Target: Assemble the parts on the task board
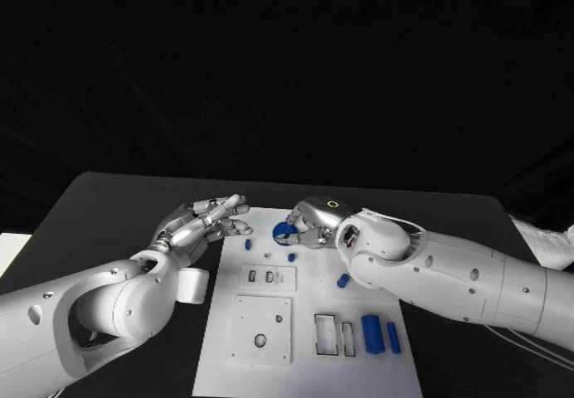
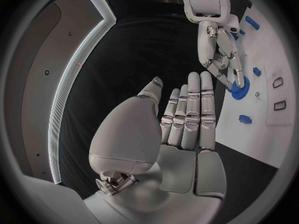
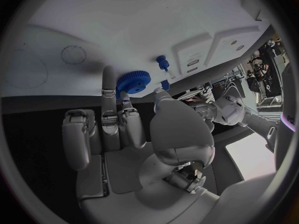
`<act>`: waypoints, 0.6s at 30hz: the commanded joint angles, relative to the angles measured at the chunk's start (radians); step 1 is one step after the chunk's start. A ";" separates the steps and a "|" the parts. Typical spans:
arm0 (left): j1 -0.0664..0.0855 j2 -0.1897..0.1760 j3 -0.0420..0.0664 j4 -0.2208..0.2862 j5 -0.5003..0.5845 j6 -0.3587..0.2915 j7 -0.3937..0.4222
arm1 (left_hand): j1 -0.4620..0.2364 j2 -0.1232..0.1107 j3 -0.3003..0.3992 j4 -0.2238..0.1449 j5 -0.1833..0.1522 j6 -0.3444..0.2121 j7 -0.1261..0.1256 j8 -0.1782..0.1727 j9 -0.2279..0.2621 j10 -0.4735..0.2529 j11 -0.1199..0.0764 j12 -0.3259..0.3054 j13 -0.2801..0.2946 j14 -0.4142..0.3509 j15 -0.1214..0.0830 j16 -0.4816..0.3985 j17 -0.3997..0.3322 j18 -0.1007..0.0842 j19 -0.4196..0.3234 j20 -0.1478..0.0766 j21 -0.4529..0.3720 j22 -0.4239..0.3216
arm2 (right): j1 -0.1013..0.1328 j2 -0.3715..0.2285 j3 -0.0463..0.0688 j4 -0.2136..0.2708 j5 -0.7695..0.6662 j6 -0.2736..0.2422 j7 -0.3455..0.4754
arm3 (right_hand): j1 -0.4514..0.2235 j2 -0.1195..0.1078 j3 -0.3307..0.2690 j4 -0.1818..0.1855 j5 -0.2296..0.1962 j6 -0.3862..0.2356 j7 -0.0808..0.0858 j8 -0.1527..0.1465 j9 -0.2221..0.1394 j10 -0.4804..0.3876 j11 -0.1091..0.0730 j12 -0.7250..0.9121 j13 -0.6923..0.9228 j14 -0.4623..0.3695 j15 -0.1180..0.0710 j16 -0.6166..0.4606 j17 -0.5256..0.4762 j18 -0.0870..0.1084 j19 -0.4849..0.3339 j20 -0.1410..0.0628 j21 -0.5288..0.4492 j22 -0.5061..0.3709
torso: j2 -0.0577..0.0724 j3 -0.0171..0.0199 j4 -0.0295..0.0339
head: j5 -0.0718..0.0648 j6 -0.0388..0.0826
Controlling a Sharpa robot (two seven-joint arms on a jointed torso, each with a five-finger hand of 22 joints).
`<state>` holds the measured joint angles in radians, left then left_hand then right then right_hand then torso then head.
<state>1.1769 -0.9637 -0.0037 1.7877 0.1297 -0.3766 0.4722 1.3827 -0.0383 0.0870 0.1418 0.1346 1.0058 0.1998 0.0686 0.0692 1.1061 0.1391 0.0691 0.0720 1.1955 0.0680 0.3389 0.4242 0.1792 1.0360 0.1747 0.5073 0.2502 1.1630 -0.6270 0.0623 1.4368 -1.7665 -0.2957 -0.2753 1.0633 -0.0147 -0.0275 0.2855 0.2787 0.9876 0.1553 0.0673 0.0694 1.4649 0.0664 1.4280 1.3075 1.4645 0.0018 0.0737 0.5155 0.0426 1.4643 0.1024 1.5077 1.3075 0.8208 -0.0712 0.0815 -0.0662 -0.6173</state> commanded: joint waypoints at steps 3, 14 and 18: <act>0.001 -0.002 0.001 0.003 0.000 0.018 0.005 | 0.003 0.008 -0.002 -0.006 -0.003 -0.004 -0.001 -0.003 -0.001 -0.009 0.000 -0.003 -0.001 -0.005 0.004 -0.003 0.001 0.002 -0.005 0.001 0.005 0.001 | -0.008 -0.042 0.001 0.029 0.066 -0.247 0.137 | 0.057 0.005 -0.008 -0.005 0.001 0.018 -0.005 -0.001 0.002 0.047 0.001 0.006 0.184 0.029 0.000 -0.005 0.002 -0.013 0.044 0.003 0.007 0.124 | -0.001 0.0007 -0.0038 | 0.001 0.003; 0.001 -0.005 0.001 -0.005 0.007 0.022 0.005 | 0.003 0.008 -0.002 -0.007 -0.003 -0.004 -0.001 -0.003 -0.001 -0.009 0.001 -0.003 -0.001 -0.004 0.004 -0.004 0.002 0.002 -0.005 0.001 0.006 0.001 | -0.008 -0.223 0.012 0.075 0.543 -0.202 0.430 | 0.241 -0.008 0.016 -0.097 -0.046 0.018 -0.004 -0.003 0.000 0.026 0.001 -0.037 0.163 0.027 -0.001 -0.006 0.003 -0.008 0.031 0.003 -0.004 0.101 | -0.006 0.0101 -0.0145 | 0.000 0.012; 0.000 -0.001 0.000 -0.015 0.008 0.029 0.004 | 0.004 0.009 0.000 -0.009 -0.003 -0.001 -0.002 -0.002 0.000 -0.006 -0.001 -0.001 -0.001 -0.004 0.003 -0.005 0.003 0.002 -0.006 0.001 0.007 0.002 | -0.008 -0.277 0.013 0.052 0.724 -0.104 0.493 | 0.325 -0.028 0.032 -0.166 -0.063 0.007 -0.001 -0.004 -0.002 0.010 0.002 -0.066 0.148 0.024 -0.001 -0.007 0.002 -0.002 0.016 0.002 -0.019 0.071 | -0.009 0.0227 -0.0237 | 0.007 0.017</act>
<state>1.1766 -0.9683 -0.0040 1.7754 0.1326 -0.3750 0.4715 1.3829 -0.0380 0.0847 0.1385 0.1346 1.0058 0.1998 0.0686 0.0692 1.1061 0.1391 0.0691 0.0721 1.1955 0.0680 0.3389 0.4255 0.1793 1.0360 0.1747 0.5076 0.2511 1.1556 -0.8968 0.0749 1.4945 -1.2987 -0.5022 0.0903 1.3740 -0.0425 0.0023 0.1291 0.2201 0.9981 0.1523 0.0679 0.0687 1.4649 0.0664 1.3676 1.3101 1.4645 0.0017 0.0737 0.5176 0.0430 1.4644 0.1024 1.4948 1.3073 0.8154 -0.0596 0.0669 -0.0635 -0.6030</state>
